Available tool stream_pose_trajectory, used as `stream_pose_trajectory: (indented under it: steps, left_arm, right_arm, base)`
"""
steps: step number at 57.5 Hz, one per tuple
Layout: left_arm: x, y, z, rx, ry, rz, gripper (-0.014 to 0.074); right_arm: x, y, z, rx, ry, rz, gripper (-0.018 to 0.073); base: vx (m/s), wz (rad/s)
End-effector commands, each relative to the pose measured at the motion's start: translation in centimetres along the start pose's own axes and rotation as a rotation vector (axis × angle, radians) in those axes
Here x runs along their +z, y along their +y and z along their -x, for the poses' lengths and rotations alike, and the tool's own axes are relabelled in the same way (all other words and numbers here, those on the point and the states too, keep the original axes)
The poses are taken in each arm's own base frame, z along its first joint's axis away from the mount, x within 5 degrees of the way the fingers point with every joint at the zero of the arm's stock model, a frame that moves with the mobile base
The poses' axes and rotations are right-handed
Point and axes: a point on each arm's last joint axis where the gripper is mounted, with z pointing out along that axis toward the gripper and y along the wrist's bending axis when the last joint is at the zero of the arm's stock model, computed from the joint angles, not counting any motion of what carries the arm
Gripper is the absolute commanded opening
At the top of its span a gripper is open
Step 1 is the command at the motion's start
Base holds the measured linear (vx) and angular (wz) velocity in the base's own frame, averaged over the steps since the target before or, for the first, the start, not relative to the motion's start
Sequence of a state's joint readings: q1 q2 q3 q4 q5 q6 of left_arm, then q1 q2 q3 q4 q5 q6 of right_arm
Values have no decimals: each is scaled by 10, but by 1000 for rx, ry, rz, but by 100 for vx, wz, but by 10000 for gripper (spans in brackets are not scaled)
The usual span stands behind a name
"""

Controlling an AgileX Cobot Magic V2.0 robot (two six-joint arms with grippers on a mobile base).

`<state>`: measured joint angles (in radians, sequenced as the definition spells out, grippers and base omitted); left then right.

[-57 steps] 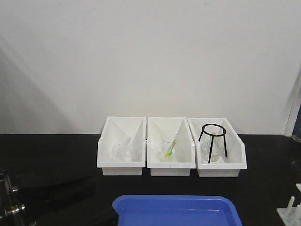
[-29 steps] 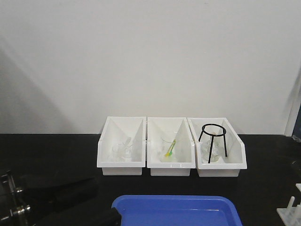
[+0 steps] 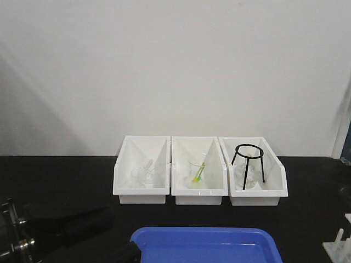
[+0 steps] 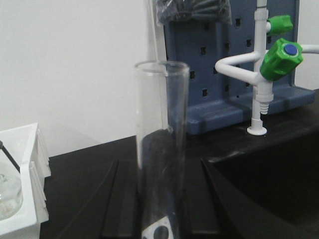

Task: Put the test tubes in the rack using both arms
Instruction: 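Lower the tube into a rack hole and open the right gripper, then raise the right gripper away from the rack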

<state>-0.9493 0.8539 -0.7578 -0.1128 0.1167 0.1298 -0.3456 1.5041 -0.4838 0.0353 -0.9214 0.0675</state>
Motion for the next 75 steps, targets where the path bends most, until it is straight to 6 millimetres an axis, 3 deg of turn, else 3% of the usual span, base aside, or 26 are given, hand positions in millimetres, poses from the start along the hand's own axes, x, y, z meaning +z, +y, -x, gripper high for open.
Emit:
stream_pose_trajectory:
  steps: [1, 43, 64, 75]
  left_arm:
    - [-4, 0, 18, 1, -111, 3, 426]
    - [-4, 0, 18, 0, -111, 3, 426]
    - [-4, 0, 18, 0, -111, 3, 426]
    - [-4, 0, 18, 0, -111, 3, 426]
  right_arm:
    - [2, 1, 21, -9, -126, 10, -6]
    - [22, -2, -37, -26, 12, 20, -6]
    - [25, -4, -54, -27, 48, 18, 0]
    - [24, -4, -54, -28, 46, 18, 88]
  base:
    - [0, 0]
    - [0, 0]
    - [0, 0]
    - [0, 0]
